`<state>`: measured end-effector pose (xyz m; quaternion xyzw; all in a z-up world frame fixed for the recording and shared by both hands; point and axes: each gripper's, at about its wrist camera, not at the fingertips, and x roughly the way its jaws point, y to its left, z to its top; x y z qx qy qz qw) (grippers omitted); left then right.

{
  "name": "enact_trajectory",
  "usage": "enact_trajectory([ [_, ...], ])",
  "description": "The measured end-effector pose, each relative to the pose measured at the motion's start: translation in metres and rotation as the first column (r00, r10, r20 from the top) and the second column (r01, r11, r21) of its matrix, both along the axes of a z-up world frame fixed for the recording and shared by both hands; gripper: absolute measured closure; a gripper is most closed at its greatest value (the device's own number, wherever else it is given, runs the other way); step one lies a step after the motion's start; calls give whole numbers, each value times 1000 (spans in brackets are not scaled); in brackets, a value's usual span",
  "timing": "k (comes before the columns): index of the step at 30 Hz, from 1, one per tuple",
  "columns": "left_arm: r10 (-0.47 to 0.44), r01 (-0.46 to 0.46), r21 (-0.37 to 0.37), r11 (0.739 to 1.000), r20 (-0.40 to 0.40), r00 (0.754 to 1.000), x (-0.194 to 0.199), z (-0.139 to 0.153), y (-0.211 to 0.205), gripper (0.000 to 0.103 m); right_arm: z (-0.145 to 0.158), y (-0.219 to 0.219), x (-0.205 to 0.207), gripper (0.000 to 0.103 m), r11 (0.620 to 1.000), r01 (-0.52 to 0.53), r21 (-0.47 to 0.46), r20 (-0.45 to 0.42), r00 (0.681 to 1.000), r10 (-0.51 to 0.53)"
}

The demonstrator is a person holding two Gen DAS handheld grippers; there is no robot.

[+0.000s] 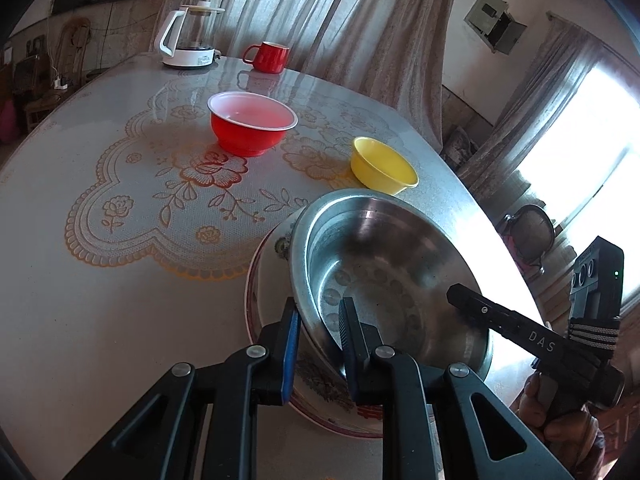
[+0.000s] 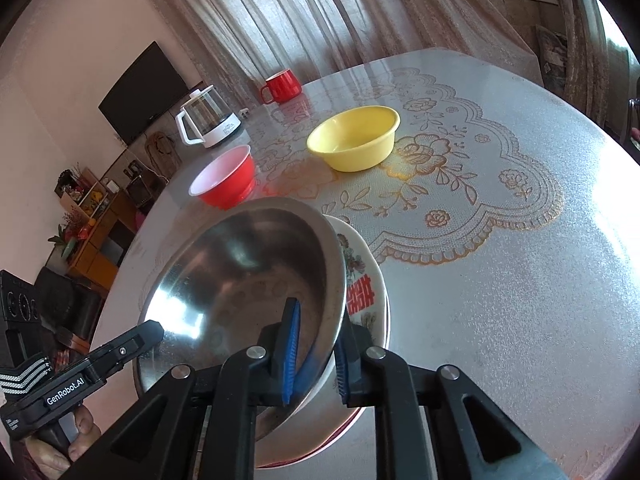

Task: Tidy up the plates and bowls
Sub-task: 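Lower the steel bowl onto the rose-pattern plate on the stack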

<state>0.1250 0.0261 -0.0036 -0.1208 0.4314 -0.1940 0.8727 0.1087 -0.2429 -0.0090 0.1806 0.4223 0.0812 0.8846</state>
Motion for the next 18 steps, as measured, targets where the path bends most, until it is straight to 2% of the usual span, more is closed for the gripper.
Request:
enact_trajectory([
  [11,4,-4,-4,1000,4,1000,-5,2,5,84,-2,2,0,88,1000,-20,9,-2,1000,20],
  [18,19,-20,41,999,17,1000,-6,4,2,83,-2,4,2,88,1000,-21,7,-11,1000,21],
])
